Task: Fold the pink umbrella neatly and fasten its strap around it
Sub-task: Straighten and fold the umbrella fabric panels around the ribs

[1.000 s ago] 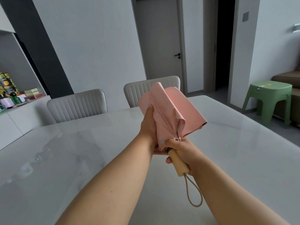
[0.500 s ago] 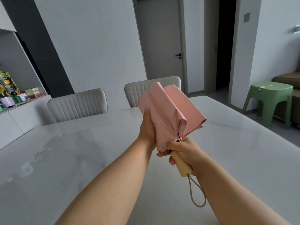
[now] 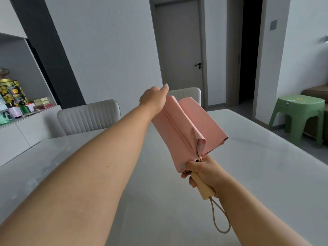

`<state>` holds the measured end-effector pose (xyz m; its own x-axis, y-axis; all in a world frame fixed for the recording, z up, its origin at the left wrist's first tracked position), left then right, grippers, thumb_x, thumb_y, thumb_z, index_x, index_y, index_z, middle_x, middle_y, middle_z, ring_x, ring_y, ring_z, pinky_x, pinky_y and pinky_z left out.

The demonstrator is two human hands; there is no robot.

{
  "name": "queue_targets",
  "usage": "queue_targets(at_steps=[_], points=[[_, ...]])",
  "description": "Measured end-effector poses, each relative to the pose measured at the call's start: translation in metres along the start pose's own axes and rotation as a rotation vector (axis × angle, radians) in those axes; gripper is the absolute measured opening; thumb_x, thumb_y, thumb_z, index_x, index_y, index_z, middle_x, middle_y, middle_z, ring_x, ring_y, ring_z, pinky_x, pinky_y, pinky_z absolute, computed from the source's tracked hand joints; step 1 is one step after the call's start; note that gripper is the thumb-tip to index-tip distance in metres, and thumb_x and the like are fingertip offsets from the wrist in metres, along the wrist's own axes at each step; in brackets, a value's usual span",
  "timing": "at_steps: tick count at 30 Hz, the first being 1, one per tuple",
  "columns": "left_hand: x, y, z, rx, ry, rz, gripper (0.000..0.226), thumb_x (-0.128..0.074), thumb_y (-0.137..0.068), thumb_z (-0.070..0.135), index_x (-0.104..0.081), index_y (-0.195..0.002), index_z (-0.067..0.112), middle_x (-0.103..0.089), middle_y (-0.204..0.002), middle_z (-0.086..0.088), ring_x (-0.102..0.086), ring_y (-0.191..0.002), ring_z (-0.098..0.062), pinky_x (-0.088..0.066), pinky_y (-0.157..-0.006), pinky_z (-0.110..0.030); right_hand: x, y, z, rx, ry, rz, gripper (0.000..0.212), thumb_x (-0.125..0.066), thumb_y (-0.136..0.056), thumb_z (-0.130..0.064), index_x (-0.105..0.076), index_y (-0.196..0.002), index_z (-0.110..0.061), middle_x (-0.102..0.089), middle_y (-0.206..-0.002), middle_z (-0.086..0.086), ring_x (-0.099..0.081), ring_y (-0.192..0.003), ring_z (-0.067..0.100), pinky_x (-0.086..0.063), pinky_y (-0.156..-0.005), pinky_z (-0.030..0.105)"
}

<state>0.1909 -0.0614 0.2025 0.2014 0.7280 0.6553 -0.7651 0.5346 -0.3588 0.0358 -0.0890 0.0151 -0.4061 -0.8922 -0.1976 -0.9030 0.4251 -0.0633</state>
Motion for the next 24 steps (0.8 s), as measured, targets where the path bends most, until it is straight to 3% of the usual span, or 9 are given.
queue_targets(at_steps=[2, 4, 7, 9, 11, 15, 20, 24], points=[[-0.005, -0.005, -0.009, 0.099, 0.010, -0.090, 0.066, -0.034, -0.095, 0.060, -0.061, -0.125, 0.007, -0.061, -0.127, -0.012, -0.057, -0.116, -0.032, -0.043, -0.103, -0.042, -0.002, 0.001, -0.001, 0.009, 0.004, -0.018, 0.038, -0.064, -0.065, -0.011, -0.054, -0.101, -0.002, -0.060, -0.079, 0.016, -0.062, -0.057, 0.020, -0.045, -0.041, 0.027], [-0.008, -0.006, -0.016, 0.159, 0.043, -0.156, 0.072, -0.040, -0.088, 0.066, -0.058, -0.132, 0.012, -0.059, -0.132, -0.010, -0.057, -0.117, -0.031, -0.043, -0.100, -0.040, -0.003, 0.000, 0.000, 0.009, 0.011, -0.030, 0.039, -0.064, -0.065, -0.010, -0.054, -0.102, -0.001, -0.060, -0.079, 0.016, -0.062, -0.056, 0.020, -0.045, -0.041, 0.027], [-0.011, -0.009, -0.014, 0.169, 0.143, -0.214, 0.049, -0.053, -0.089, 0.056, -0.062, -0.118, 0.016, -0.062, -0.109, -0.001, -0.059, -0.094, -0.022, -0.041, -0.076, -0.030, -0.003, 0.000, 0.002, 0.003, 0.006, -0.038, 0.041, -0.064, -0.065, -0.009, -0.054, -0.104, 0.000, -0.061, -0.078, 0.017, -0.062, -0.059, 0.022, -0.045, -0.042, 0.028], [-0.014, -0.008, -0.014, 0.217, 0.266, -0.245, 0.032, -0.055, -0.092, 0.048, -0.060, -0.089, 0.017, -0.061, -0.071, 0.005, -0.052, -0.069, -0.014, -0.036, -0.064, -0.028, -0.004, -0.001, 0.002, 0.008, -0.011, -0.039, 0.040, -0.065, -0.064, -0.009, -0.055, -0.102, 0.000, -0.061, -0.077, 0.017, -0.061, -0.061, 0.024, -0.044, -0.042, 0.028], [-0.015, -0.006, -0.013, 0.248, 0.383, -0.263, 0.039, -0.056, -0.090, 0.046, -0.050, -0.064, 0.017, -0.046, -0.044, 0.007, -0.041, -0.058, -0.014, -0.033, -0.063, -0.029, -0.003, -0.001, 0.002, 0.013, -0.022, -0.037, 0.040, -0.067, -0.063, -0.009, -0.055, -0.101, -0.001, -0.061, -0.076, 0.017, -0.060, -0.062, 0.025, -0.043, -0.042, 0.028], [-0.011, -0.008, -0.013, 0.244, 0.569, -0.235, 0.059, -0.056, -0.090, 0.042, -0.052, -0.036, 0.018, -0.041, -0.039, 0.004, -0.037, -0.051, -0.014, -0.031, -0.060, -0.028, 0.000, -0.002, 0.002, 0.012, -0.023, -0.040, 0.044, -0.069, -0.065, -0.009, -0.056, -0.106, 0.001, -0.063, -0.075, 0.016, -0.060, -0.063, 0.025, -0.044, -0.043, 0.028], [-0.009, -0.002, -0.012, 0.238, 0.339, -0.256, 0.036, -0.059, -0.088, 0.044, -0.052, -0.064, 0.018, -0.050, -0.061, 0.004, -0.045, -0.063, -0.014, -0.033, -0.062, -0.030, -0.002, -0.003, 0.005, 0.004, -0.035, -0.053, 0.037, -0.066, -0.066, -0.007, -0.055, -0.101, 0.001, -0.061, -0.076, 0.017, -0.061, -0.062, 0.024, -0.043, -0.042, 0.027], [-0.008, -0.001, -0.010, 0.268, 0.525, -0.273, 0.048, -0.057, -0.087, 0.048, -0.048, -0.053, 0.016, -0.048, -0.060, -0.002, -0.043, -0.061, -0.016, -0.033, -0.067, -0.030, -0.002, -0.005, 0.006, 0.004, -0.026, -0.051, 0.046, -0.066, -0.066, -0.007, -0.055, -0.109, 0.005, -0.061, -0.079, 0.019, -0.060, -0.064, 0.027, -0.043, -0.042, 0.027]])
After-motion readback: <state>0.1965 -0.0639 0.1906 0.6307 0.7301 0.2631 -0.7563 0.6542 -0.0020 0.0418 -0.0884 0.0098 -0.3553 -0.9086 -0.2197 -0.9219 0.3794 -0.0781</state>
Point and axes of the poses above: each hand's wrist, its own y-axis away from the middle knuckle, its own x-axis out of the back of the hand, z = x × y, the point moved 10 cm from there along -y, towards the middle knuckle
